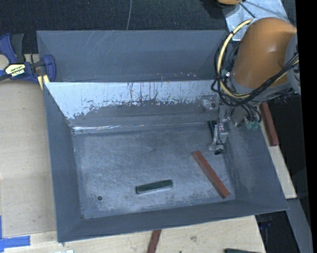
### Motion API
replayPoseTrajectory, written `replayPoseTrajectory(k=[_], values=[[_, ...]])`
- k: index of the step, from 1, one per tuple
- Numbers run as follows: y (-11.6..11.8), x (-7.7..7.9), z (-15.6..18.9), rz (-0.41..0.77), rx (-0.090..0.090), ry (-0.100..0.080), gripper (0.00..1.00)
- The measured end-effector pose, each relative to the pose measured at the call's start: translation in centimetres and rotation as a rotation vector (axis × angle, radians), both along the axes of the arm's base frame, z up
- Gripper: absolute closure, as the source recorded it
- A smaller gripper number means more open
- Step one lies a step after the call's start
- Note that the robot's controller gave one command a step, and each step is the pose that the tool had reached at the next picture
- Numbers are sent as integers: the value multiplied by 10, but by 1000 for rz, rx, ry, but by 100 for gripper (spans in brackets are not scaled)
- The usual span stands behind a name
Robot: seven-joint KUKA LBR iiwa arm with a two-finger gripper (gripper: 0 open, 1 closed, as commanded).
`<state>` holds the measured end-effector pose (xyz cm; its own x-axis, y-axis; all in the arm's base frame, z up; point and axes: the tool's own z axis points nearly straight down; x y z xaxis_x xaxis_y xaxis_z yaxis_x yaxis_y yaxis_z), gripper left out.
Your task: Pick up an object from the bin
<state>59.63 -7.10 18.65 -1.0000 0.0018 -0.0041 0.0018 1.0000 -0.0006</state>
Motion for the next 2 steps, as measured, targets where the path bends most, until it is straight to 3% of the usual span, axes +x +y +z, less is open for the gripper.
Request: replayPoseTrajectory(k=[1, 2], values=[[10, -18, -17, 63, -3, -10, 0], [77, -41, -92, 111, 0, -3, 0]])
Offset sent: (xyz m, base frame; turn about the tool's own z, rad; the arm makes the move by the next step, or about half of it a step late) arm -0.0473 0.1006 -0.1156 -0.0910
